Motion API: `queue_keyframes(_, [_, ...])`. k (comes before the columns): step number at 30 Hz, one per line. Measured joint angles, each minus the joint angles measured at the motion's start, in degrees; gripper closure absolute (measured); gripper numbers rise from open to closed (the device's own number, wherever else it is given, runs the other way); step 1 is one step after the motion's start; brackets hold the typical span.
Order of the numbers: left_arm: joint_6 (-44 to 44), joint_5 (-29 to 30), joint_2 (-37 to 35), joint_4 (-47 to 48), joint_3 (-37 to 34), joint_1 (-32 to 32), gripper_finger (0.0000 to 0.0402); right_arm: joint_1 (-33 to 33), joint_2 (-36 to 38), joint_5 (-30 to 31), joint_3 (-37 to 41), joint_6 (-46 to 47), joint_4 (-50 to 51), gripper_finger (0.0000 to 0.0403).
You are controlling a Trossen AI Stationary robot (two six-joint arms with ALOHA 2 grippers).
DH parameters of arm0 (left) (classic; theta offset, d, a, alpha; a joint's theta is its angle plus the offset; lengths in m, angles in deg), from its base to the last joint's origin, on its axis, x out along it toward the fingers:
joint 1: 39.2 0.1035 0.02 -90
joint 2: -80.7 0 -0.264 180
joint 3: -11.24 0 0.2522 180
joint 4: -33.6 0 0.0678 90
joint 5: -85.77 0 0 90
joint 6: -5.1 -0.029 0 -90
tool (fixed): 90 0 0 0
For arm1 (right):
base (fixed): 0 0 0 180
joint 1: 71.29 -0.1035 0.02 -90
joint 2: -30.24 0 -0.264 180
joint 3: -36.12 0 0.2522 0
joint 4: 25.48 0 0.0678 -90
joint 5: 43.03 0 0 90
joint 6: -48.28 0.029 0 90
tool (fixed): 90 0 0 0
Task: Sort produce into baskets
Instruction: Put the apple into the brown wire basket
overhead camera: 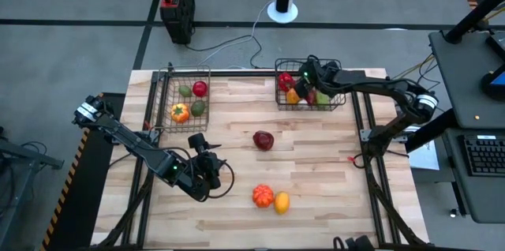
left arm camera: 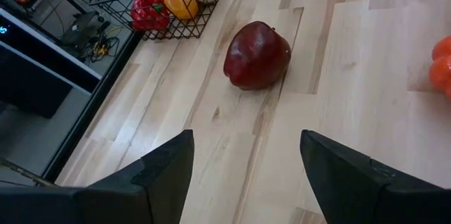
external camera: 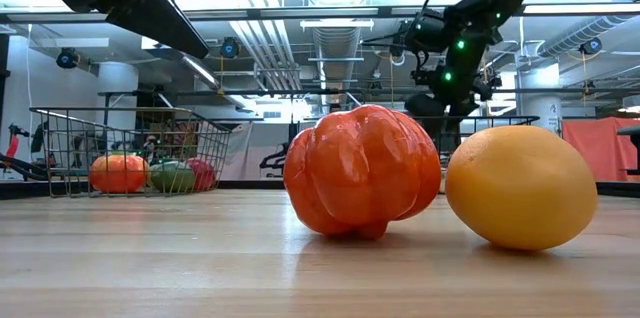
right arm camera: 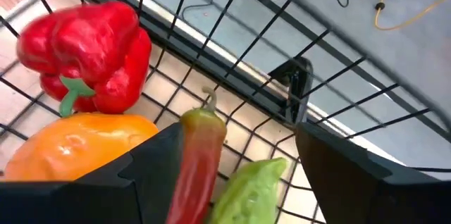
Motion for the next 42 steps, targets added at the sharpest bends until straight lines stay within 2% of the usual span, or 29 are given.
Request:
queue_keyframes(7, [0.02, -0.47, 0.00, -1.15, 0.00, 0.09, 0.0160, -3.62, 2.79, -0.46, -4.61, 0.42, 5.96, 0.0133])
queue_keyframes(13, [-1.36, -2.15, 0.02, -3.10, 0.20, 0.37, 0.0160, -11.13, 8.50, -0.43, -6.22, 1.59, 7.21, 0.0133])
queue_keyframes(18, [-7.56, -1.81, 0.02, -8.49, 0.20, 0.75, 0.0160, -20.69, 13.82, -0.39, -5.52, 4.45, 7.13, 0.0139])
queue_keyframes(21, [-11.55, 1.14, 0.02, -10.94, 0.20, 0.88, 0.0160, -27.49, 15.51, -0.43, -4.85, 6.40, 7.21, 0.0142])
queue_keyframes(25, [-14.80, 3.40, 0.02, -13.34, 0.20, 0.96, 0.0160, -37.10, 16.25, -0.42, -3.89, 8.86, 7.15, 0.0142])
queue_keyframes(29, [-15.27, 9.34, 0.02, -13.60, 0.24, 0.96, 0.0160, -45.30, 15.81, -0.46, -2.89, 12.73, 7.19, 0.0140])
queue_keyframes(31, [-15.12, 10.37, 0.02, -13.67, 0.24, 1.03, 0.0160, -48.60, 15.25, -0.45, -2.50, 14.99, 7.25, 0.0140])
queue_keyframes(35, [-19.53, 3.04, 0.02, -15.54, 0.13, 2.10, 0.0160, -53.16, 13.84, -0.46, -2.22, 20.27, 8.90, 0.0140])
queue_keyframes(42, [-35.55, -16.92, 0.17, -23.94, 0.02, 10.41, 0.0160, -56.38, 12.14, -0.44, -2.11, 22.65, 9.74, 0.0142])
